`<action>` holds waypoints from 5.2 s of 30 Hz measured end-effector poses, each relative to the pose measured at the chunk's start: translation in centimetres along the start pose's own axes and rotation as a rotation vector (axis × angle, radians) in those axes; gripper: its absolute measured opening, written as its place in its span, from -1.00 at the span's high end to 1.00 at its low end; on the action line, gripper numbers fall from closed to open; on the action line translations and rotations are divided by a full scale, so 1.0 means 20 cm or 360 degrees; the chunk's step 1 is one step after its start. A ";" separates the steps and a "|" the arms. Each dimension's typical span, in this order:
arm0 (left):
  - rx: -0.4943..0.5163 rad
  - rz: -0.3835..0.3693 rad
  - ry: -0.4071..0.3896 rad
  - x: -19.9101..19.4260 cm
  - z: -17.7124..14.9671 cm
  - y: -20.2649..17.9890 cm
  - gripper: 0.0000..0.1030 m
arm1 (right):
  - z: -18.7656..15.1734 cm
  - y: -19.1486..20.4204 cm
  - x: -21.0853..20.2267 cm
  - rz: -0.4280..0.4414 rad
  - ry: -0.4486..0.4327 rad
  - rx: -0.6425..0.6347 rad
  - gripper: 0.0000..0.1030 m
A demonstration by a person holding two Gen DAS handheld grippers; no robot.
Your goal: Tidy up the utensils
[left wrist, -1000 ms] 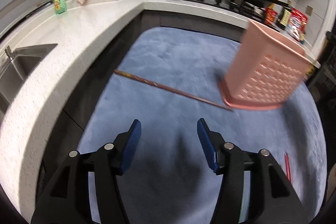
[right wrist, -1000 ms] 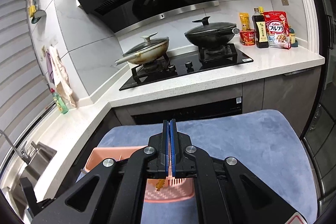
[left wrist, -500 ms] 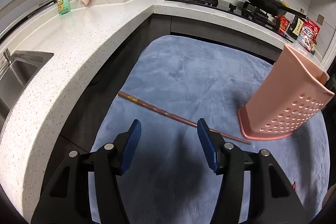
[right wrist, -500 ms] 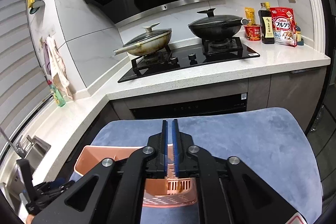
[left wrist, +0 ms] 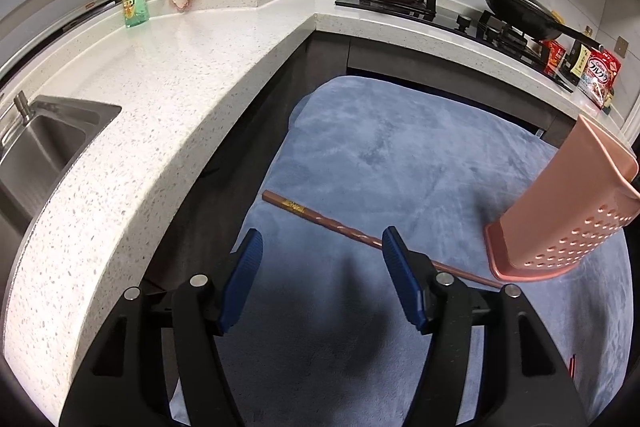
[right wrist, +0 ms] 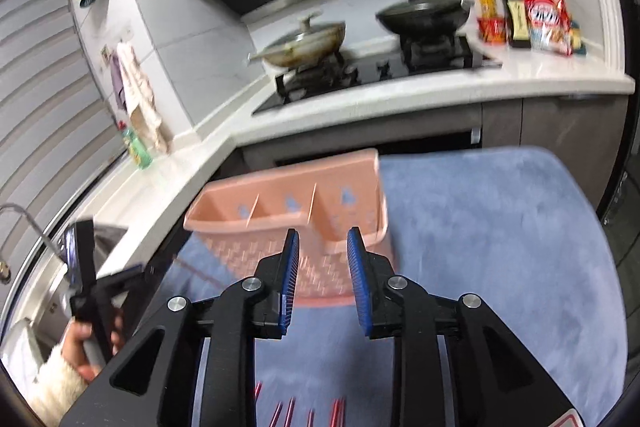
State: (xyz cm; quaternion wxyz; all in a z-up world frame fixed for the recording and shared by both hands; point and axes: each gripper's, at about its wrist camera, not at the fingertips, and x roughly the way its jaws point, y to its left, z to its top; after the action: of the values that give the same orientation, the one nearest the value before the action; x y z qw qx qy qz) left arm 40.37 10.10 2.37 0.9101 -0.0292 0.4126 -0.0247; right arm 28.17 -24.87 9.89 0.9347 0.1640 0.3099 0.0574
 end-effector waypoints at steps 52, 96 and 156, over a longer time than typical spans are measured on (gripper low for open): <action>0.0522 -0.0286 0.0495 0.03 -0.37 -0.02 -0.07 | -0.34 0.30 0.03 0.0128 0.0269 -0.0072 0.50; 0.0069 -0.0283 0.0272 -0.70 -1.17 0.20 0.78 | -0.96 0.13 -0.56 -0.0042 0.0426 -0.0026 0.50; 0.0174 -0.0492 -0.0413 -1.23 0.00 -0.55 0.87 | 0.06 0.14 -0.81 -0.0031 -0.0348 -0.0137 0.87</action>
State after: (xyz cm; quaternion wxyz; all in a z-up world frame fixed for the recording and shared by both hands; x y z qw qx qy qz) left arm 23.95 0.83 21.55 0.9412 -0.0456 0.2806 -0.1825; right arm 15.93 -26.06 20.89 0.9697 0.1262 0.2049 0.0433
